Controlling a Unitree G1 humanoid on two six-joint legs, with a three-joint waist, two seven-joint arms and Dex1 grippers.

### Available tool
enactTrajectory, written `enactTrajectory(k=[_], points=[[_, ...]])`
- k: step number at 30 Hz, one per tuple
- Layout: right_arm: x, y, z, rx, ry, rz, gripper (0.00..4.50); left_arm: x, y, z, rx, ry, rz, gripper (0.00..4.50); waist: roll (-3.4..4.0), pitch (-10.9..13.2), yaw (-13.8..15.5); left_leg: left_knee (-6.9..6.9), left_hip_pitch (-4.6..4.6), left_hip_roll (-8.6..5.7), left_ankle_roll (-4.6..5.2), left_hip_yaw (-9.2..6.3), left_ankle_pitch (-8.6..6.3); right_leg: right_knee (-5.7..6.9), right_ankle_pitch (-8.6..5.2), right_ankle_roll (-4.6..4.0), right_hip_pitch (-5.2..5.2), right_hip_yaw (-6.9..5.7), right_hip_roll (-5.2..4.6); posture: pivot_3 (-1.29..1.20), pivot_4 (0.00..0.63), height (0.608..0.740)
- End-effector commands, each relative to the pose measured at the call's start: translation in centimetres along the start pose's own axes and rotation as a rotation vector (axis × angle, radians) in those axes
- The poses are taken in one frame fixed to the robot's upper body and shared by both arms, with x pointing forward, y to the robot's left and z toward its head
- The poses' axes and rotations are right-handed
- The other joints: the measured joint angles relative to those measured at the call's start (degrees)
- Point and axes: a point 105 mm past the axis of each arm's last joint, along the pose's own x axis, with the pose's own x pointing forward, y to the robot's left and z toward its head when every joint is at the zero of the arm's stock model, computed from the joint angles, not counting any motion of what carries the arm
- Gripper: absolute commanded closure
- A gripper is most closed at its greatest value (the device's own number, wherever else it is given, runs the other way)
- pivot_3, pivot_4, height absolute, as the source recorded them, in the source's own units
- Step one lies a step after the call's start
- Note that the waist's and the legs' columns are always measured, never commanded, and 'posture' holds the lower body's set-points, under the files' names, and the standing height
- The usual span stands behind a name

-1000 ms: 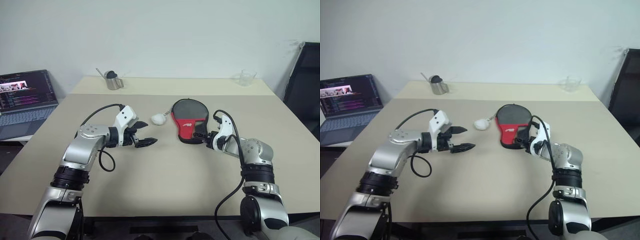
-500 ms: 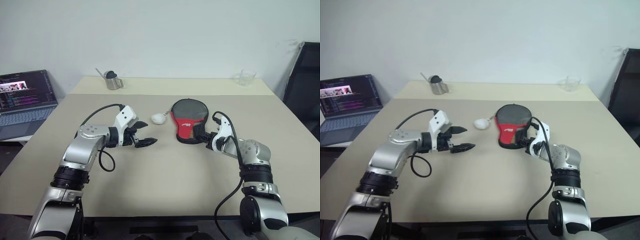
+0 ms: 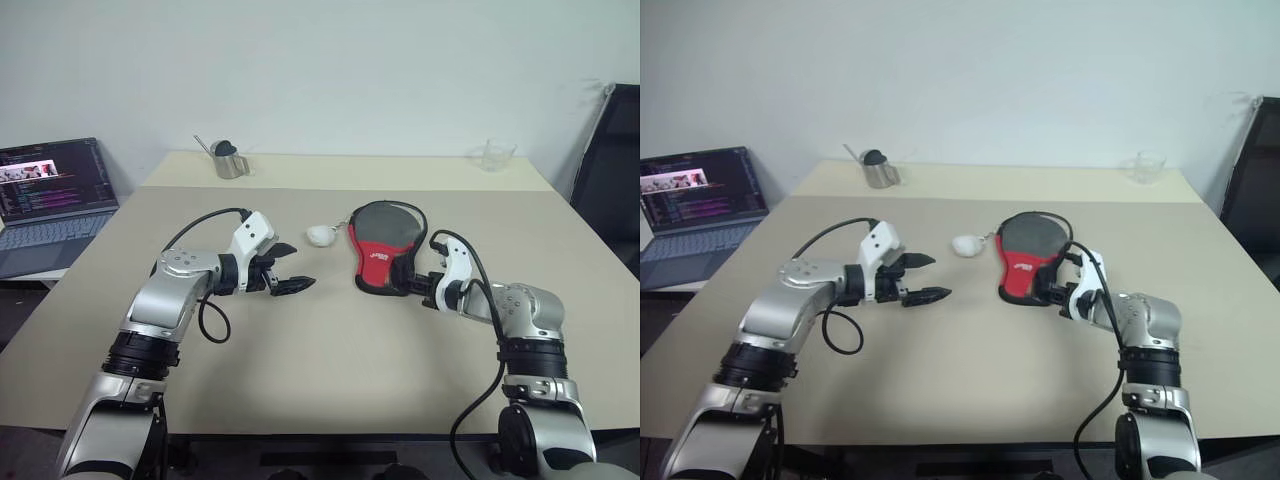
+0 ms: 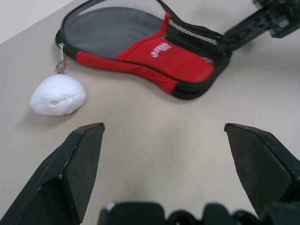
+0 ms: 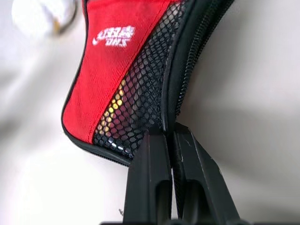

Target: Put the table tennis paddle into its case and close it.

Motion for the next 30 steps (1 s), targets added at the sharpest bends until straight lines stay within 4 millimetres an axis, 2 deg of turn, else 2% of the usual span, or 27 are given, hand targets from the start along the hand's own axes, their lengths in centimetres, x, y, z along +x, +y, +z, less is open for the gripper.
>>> enactTrajectory(k=[1, 7, 21, 30], points=[[-0.9, 1.2, -1.5, -0.049, 0.07, 0.073, 4.48, -0.1, 0.4, 1.3, 0.047, -0.025, 0.007, 0.0, 0.0, 0.0, 0.0, -0.04, 0.0, 0.0, 0.0, 0.0, 0.0, -0.04, -0.01, 0.0, 0.0, 0.0, 0.0, 0.0, 0.15, 0.74], [-2.2, 1.1, -3.7, -0.081, 0.146, 0.096, 4.48, 0.1, 0.3, 1.6, 0.056, -0.03, -0.007, 0.0, 0.0, 0.0, 0.0, -0.12, 0.0, -0.01, 0.0, -0.01, 0.0, -0.1, -0.02, 0.02, 0.0, -0.02, 0.02, 0.0, 0.15, 0.74], [-7.8, 2.6, -9.5, -0.199, 0.329, 0.254, 4.48, 0.7, 0.4, 1.6, 0.06, -0.025, -0.036, 0.0, -0.02, 0.0, 0.2, -0.21, 0.01, -0.04, 0.0, -0.05, -0.01, -0.2, -0.04, 0.02, 0.03, -0.06, 0.01, 0.0, 0.15, 0.74], [-10.2, 3.9, -11.6, -0.22, 0.372, 0.347, 4.48, 1.2, 0.4, 1.8, 0.069, -0.028, -0.057, 0.0, -0.03, 0.0, 0.1, -0.2, 0.01, -0.04, 0.0, -0.08, -0.01, -0.22, -0.04, 0.03, 0.05, -0.08, 0.02, 0.0, 0.15, 0.74]])
